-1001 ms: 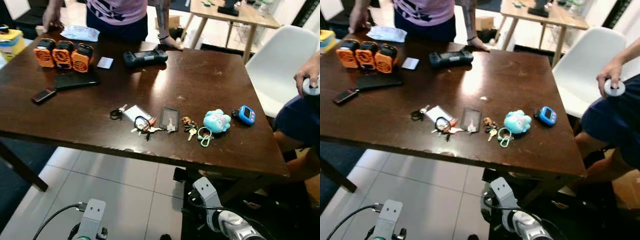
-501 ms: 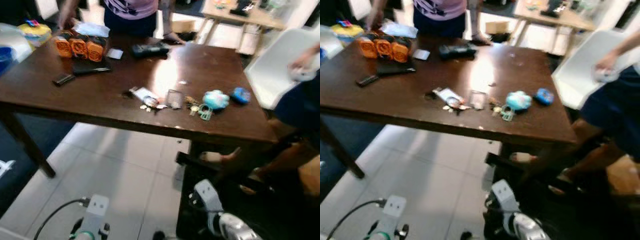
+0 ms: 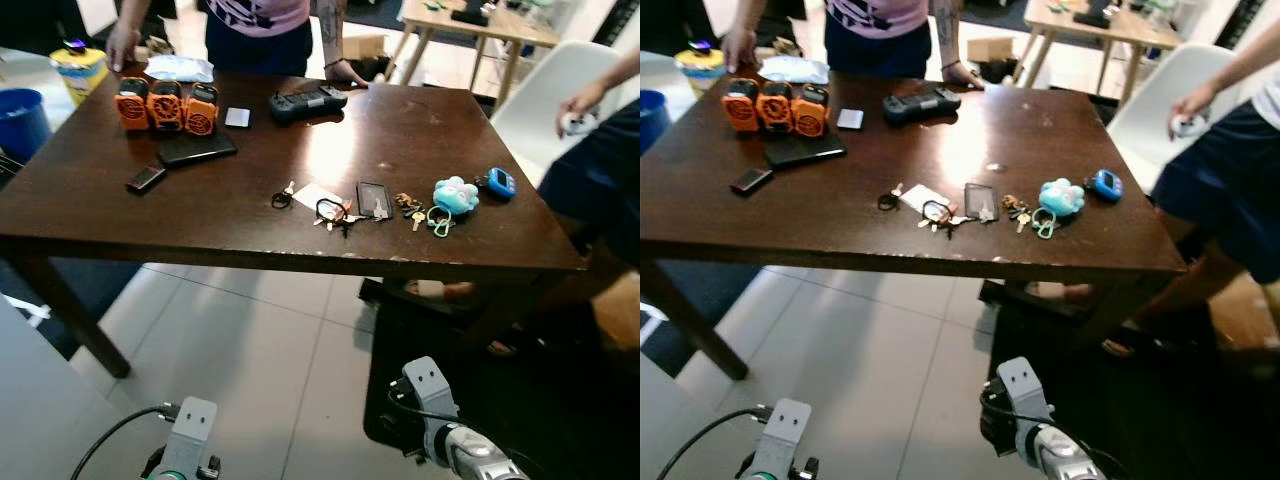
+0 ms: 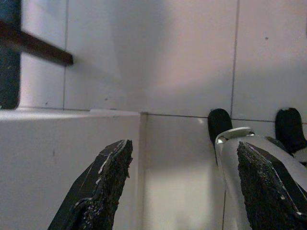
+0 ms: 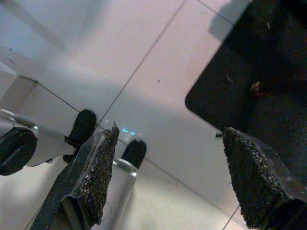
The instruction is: Hang keys on a hook
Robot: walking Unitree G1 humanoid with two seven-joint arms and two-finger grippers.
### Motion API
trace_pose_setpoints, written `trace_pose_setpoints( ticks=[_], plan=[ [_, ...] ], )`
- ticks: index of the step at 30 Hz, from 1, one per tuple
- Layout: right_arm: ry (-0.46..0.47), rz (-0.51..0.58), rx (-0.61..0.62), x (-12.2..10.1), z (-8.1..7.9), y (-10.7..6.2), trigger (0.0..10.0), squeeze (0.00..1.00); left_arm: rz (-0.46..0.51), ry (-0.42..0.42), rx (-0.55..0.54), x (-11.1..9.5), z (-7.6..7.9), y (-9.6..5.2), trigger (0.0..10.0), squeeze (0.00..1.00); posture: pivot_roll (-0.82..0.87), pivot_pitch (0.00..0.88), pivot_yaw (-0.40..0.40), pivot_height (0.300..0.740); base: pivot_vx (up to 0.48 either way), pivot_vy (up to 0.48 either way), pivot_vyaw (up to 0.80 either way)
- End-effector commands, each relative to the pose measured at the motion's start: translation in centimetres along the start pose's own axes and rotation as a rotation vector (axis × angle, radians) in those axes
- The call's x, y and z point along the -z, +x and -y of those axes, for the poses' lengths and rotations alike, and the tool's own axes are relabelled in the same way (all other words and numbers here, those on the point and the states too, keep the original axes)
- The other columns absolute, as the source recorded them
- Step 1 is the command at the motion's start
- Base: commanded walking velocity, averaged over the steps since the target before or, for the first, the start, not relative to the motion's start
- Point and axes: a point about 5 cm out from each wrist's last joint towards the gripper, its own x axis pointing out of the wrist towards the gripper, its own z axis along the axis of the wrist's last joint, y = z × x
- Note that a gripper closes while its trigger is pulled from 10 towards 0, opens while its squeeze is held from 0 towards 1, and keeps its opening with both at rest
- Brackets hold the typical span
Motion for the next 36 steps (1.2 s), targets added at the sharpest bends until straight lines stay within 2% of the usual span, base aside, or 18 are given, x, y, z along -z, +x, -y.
trace_pose_setpoints(
  ticks=[1,10,32,34,36],
  plan=[
    [0.036,-0.024,0.025,0.8,0.4,-0.3,10.0,0.00,-0.018,-0.002,0.014,0.5,0.2,-0.1,10.0,0.00,-0.01,0.017,-0.005,0.740,0.000,0.000,0.00],
    [0.105,-0.049,0.097,1.9,1.4,-0.9,10.0,0.00,-0.018,0.000,0.024,0.4,0.3,-0.1,10.0,0.00,0.00,0.006,-0.013,0.740,0.000,0.000,0.00],
    [0.107,-0.044,0.138,1.8,2.5,-1.2,10.0,0.00,-0.031,-0.025,0.023,1.0,0.6,-0.2,10.0,0.00,0.00,0.013,-0.021,0.740,0.000,0.000,0.00],
    [0.121,-0.044,0.163,1.9,3.0,-1.4,10.0,0.00,-0.031,-0.028,0.022,1.1,0.6,-0.3,10.0,0.00,0.00,0.015,-0.020,0.740,0.000,0.000,0.00],
    [0.159,-0.022,0.232,1.7,4.5,-2.0,10.0,0.00,-0.033,-0.033,0.021,1.2,0.5,-0.3,10.0,0.00,0.00,0.018,-0.021,0.740,0.000,0.000,0.00]
  ],
)
